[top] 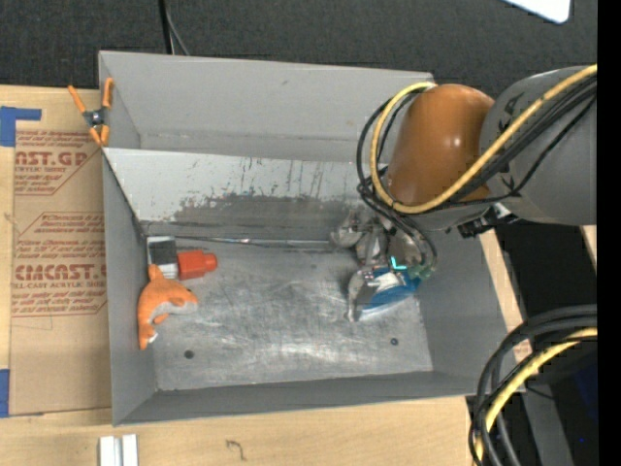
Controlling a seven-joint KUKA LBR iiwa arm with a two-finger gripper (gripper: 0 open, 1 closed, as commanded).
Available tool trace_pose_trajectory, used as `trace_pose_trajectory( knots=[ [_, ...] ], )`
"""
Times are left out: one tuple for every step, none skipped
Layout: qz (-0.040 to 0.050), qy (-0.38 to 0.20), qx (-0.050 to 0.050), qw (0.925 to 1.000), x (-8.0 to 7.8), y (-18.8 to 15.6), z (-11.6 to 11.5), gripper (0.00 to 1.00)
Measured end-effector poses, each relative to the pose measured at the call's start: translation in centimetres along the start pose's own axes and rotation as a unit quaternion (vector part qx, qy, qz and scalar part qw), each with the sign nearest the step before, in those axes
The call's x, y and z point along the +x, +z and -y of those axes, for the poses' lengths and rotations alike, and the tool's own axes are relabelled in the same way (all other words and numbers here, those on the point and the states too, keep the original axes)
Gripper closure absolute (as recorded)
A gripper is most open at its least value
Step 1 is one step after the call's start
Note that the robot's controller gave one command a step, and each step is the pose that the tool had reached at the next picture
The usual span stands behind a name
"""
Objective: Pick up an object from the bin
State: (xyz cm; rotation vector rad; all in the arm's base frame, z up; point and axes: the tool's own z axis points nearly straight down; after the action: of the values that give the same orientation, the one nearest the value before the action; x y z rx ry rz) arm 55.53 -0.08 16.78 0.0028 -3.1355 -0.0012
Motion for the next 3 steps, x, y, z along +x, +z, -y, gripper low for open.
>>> trace_pose_trajectory(
  knots=[
    [0.0038, 0.0, 0.0, 1.0, -0.2, -0.4, 0.0, 0.0],
    [0.0051, -0.028, 0.0, 0.9996, 0.0, 1.3, 2.9, 0.0],
    [0.0069, -0.107, 0.002, 0.9942, -1.7, 5.9, 5.4, 0.0]
  ],
)
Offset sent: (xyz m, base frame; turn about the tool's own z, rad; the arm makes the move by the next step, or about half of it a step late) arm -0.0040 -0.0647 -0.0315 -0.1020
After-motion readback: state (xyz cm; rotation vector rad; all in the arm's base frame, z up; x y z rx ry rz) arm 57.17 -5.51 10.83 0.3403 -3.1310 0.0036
